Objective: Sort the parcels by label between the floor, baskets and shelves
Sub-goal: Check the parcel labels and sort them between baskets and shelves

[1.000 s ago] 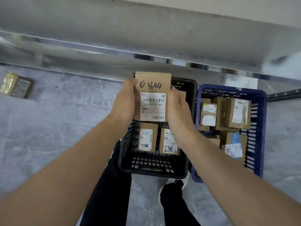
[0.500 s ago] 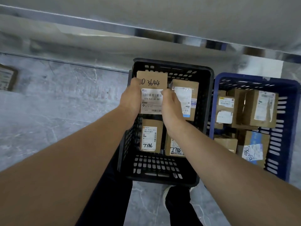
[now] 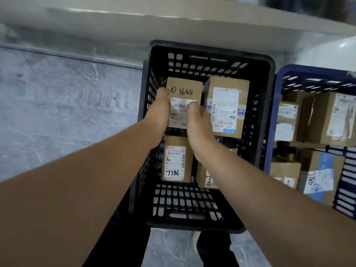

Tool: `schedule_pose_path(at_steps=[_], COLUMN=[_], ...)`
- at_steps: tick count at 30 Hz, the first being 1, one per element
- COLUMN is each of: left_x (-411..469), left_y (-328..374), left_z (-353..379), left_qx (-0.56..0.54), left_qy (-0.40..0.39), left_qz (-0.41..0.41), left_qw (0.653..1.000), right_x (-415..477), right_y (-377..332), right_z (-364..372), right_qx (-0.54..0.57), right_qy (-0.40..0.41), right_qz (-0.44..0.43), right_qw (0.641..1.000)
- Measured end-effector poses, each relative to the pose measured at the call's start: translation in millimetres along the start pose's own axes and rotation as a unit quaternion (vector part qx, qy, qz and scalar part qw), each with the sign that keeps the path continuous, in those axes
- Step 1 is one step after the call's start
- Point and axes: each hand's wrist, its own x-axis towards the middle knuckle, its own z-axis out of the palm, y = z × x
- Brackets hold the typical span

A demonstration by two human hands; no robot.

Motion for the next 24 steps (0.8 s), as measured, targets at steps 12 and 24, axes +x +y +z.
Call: schedule_pose_path(at_steps=[12, 24], left_x=[4, -113], left_y=[-18, 35], left_z=[0, 6], left_qx=[0.006, 0.018], left_qy=[-0.032, -0.035], left_qz=[0.030, 0.049], left_qw=[0.999, 0.998], right_x=[-21, -90], right_y=[-13, -69], right_z=[-9, -59], right_qx=[0.002, 0.044], right_qy=[-0.010, -0.054], right_qz=[-0.022, -0.022], right_qw=[1.000, 0.997])
